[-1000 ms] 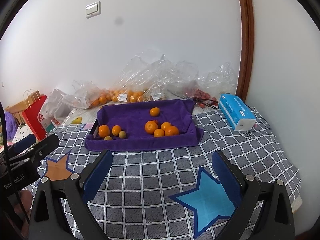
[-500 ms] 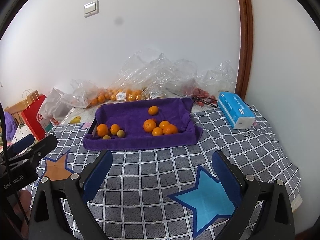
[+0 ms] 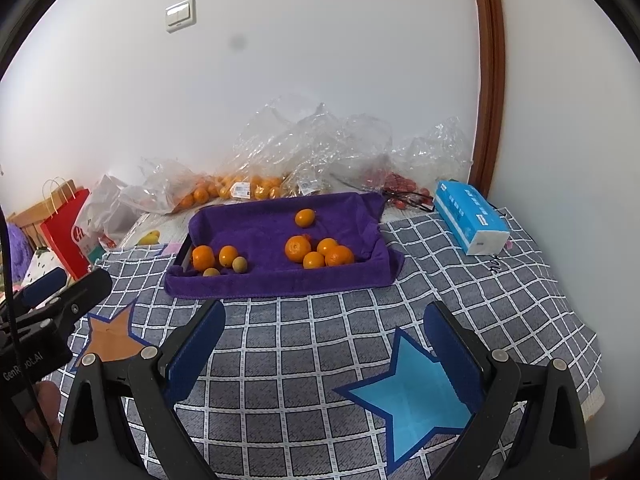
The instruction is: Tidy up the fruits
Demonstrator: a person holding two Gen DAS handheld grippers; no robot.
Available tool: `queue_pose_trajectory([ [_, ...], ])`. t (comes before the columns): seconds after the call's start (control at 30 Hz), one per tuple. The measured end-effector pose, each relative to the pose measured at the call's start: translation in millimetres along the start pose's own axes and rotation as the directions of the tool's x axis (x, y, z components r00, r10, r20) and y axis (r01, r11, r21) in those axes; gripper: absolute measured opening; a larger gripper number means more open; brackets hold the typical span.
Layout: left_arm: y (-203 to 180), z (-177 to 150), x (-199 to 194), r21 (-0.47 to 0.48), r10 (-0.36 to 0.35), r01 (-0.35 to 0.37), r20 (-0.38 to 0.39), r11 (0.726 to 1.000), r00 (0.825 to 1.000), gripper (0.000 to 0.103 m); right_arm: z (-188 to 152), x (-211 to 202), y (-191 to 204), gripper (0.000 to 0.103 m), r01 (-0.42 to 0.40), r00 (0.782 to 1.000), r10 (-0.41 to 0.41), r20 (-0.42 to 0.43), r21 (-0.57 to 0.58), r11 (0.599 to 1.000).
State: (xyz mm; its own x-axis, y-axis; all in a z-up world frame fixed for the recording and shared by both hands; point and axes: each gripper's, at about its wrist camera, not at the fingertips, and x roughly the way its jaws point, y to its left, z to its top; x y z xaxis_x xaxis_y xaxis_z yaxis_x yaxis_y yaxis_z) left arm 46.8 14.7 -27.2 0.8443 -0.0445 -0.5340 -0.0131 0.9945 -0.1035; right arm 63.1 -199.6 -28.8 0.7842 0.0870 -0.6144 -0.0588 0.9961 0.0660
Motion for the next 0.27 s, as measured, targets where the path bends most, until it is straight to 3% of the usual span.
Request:
queue_pose_trajectory([
  [0.27,0.5,-0.2,-0.8,0.004,0.004,-0.004,0.005,1.000,1.000,0.098,-0.5,-1.4,0.6,0.099,0.012,1.000,-0.012,0.003,-0.007,1.000],
])
